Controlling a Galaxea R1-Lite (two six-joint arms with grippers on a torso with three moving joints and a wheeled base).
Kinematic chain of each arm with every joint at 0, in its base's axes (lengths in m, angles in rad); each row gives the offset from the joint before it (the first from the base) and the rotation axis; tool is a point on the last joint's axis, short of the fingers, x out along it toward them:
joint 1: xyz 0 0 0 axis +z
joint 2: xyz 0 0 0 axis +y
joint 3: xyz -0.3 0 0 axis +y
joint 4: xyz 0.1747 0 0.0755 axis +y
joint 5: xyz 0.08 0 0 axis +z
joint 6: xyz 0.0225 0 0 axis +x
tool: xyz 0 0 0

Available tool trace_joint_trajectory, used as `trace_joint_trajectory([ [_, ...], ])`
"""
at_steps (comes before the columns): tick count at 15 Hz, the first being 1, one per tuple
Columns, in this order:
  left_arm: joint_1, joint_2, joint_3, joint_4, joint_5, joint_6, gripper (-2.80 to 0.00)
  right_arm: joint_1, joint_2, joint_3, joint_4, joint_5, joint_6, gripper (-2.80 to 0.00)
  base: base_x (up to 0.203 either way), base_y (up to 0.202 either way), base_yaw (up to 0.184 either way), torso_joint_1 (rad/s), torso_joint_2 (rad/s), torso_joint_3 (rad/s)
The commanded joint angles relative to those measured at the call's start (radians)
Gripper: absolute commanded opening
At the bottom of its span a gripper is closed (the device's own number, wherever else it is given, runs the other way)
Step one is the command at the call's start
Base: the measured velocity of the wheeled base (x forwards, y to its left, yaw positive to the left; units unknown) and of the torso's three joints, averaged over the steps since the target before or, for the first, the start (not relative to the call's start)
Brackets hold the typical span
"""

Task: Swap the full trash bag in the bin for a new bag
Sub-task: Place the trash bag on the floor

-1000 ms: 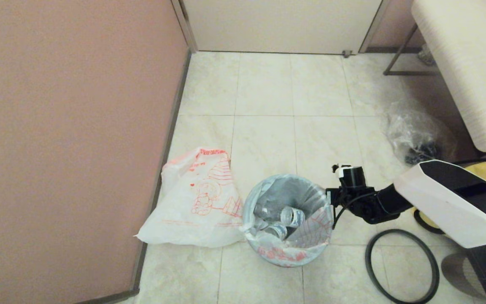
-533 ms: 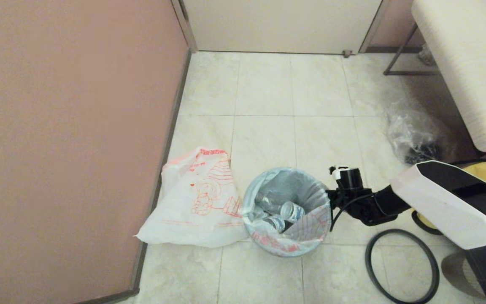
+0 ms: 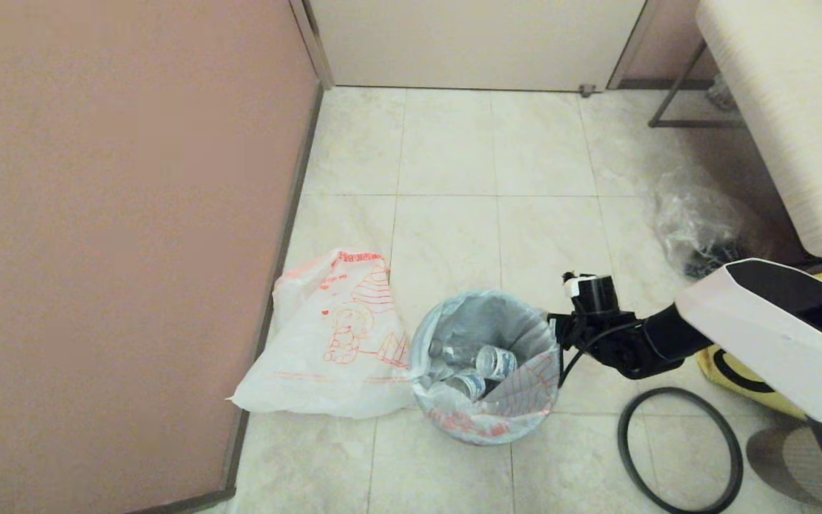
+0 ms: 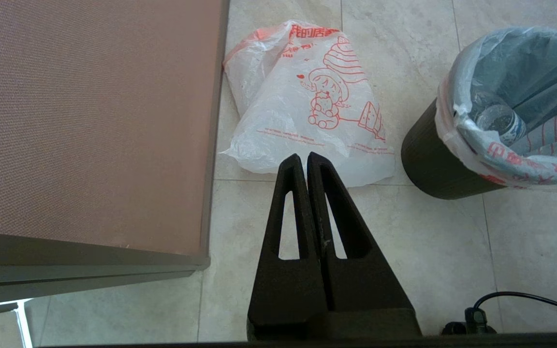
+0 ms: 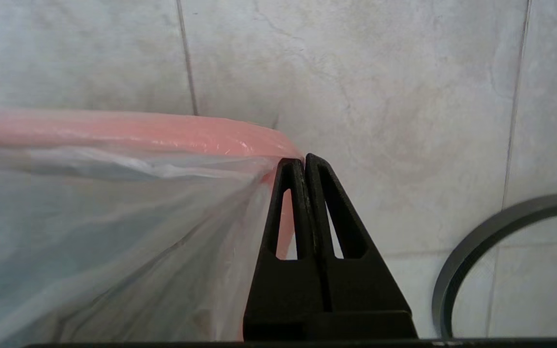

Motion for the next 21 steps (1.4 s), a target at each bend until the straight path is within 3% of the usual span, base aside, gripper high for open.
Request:
trace_joint_trajectory([
  [1,0.000,0.000,0.000,0.000,0.000,0.000,-2.80,0.005,-0.065,0.043,-0.004,0.001,0.009,-2.80,0.000,0.000,0.000,0.000,0.00,0.000],
  [11,0.000,0.000,0.000,0.000,0.000,0.000,-2.80,0.020,-0.232,0.178,0.000,0.071,0.068,-2.80,0.000,0.000,0.000,0.000,0.00,0.000],
  [21,0.000,0.000,0.000,0.000,0.000,0.000,-2.80,0.049,-0.328,0.197,0.019,0.098,0.083,-2.80,0.000,0.000,0.000,0.000,0.00,0.000],
])
